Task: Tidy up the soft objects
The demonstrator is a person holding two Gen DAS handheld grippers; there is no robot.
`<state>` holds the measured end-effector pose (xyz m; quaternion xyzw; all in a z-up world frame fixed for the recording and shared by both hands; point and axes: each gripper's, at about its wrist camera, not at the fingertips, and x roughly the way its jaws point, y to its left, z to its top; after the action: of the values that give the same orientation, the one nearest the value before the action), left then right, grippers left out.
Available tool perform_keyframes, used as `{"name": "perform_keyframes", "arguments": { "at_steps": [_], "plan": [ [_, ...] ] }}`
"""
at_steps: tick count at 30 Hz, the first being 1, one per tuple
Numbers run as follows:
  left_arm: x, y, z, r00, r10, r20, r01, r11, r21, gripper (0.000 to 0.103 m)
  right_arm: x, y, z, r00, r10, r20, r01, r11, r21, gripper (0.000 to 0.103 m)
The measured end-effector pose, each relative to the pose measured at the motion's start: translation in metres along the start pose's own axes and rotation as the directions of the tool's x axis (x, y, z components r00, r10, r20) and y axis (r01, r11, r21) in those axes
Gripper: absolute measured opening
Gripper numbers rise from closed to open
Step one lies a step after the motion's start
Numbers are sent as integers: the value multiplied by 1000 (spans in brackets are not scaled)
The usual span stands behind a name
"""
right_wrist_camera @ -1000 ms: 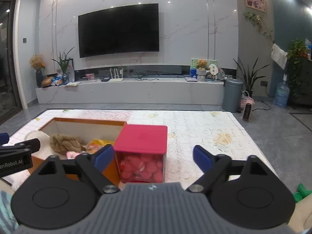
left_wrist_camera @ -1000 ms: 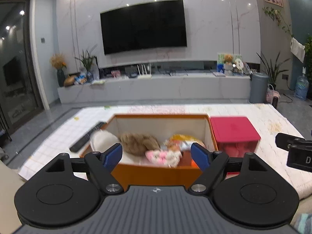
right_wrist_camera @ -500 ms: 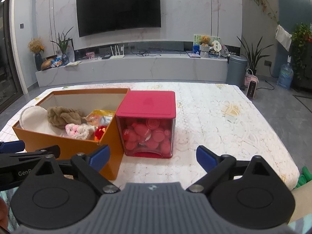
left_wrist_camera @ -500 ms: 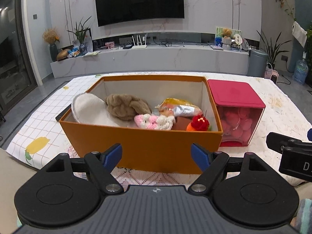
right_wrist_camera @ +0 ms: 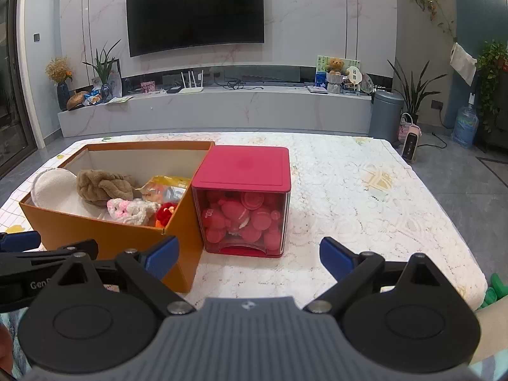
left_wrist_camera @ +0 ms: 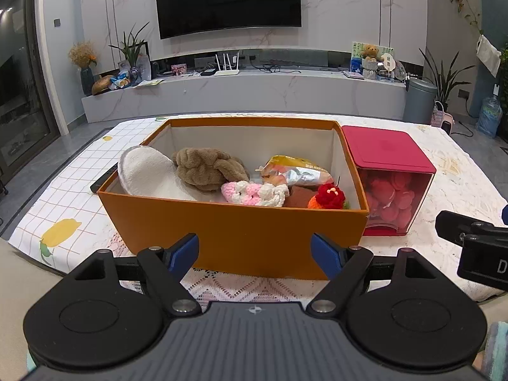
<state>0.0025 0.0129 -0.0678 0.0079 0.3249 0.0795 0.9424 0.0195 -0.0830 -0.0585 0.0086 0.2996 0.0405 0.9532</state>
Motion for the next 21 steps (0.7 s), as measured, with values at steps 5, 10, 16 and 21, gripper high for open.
{"name": "perform_keyframes", "arguments": {
  "at_steps": [5, 10, 16, 21],
  "plan": [
    [-2, 1, 0, 1000, -3, 5, 3, 1000, -1, 94, -3, -1, 1, 1000, 0, 9, 0, 1000, 5, 94],
    [-3, 1, 0, 1000, -3, 5, 3, 1000, -2, 94, -5, 0, 1, 1000, 4, 11, -4, 1000, -2, 94],
    [-3, 2, 0, 1000, -3, 7, 3, 1000, -1, 94, -7, 1, 3, 1000, 3, 22, -3, 1000, -4, 94],
    [-3, 1, 0, 1000, -8, 6, 8, 1000, 6, 94, -8, 0, 3, 1000, 2, 21, -1, 1000, -5, 94]
  ]
}}
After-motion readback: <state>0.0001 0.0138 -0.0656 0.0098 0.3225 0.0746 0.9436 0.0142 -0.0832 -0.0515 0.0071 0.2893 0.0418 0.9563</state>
